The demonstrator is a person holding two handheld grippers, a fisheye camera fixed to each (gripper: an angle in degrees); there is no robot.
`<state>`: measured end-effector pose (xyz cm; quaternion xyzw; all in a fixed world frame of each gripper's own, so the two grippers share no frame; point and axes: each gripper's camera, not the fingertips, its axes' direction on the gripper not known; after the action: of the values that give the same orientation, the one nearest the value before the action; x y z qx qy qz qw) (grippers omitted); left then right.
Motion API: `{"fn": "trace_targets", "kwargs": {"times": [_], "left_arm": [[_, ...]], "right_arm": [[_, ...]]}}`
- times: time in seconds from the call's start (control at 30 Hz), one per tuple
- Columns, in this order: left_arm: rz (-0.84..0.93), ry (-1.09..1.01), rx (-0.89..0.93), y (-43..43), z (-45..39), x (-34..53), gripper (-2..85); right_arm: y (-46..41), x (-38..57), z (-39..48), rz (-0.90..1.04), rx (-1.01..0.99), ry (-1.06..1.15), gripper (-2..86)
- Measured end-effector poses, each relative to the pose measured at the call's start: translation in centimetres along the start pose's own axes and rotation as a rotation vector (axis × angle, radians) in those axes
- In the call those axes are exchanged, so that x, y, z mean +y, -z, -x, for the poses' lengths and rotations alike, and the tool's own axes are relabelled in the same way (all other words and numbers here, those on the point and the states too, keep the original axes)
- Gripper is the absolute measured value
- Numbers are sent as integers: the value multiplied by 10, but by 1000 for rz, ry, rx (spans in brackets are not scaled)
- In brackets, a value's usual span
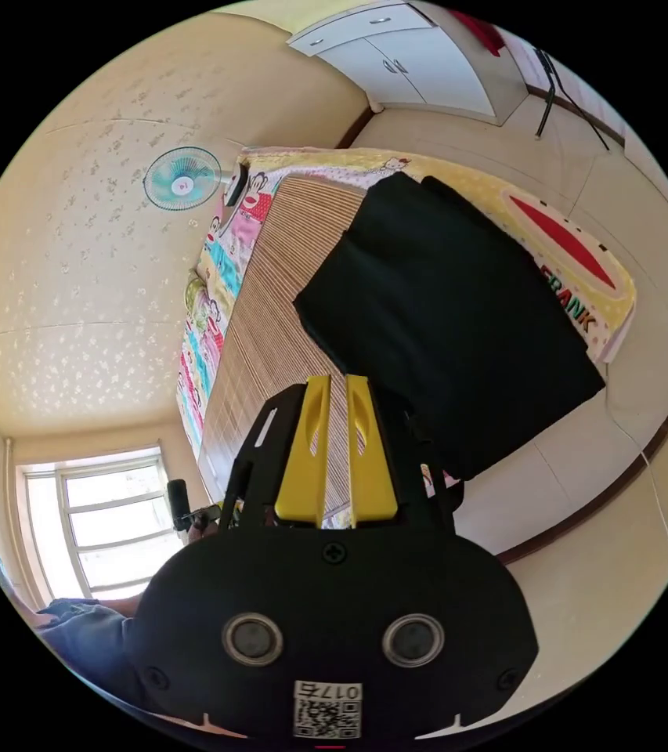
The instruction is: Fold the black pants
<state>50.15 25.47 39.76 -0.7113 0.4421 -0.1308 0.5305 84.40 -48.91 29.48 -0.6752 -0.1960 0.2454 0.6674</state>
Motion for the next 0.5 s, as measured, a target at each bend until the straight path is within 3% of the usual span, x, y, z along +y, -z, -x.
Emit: {"fn": "trace_targets", "kwargs": {"times": [0.2, 0.37, 0.5], "left_arm": [[15, -80, -103, -60, -51, -122, 92], [-4, 42, -33, -106, -50, -219, 93], [-78, 105, -162, -117, -51, -269, 101]], "right_arm": [[30, -97, 3, 21, 70, 82, 62], [17, -174, 11, 93, 153, 170, 82], [-5, -216, -1, 160, 155, 172, 101]]}}
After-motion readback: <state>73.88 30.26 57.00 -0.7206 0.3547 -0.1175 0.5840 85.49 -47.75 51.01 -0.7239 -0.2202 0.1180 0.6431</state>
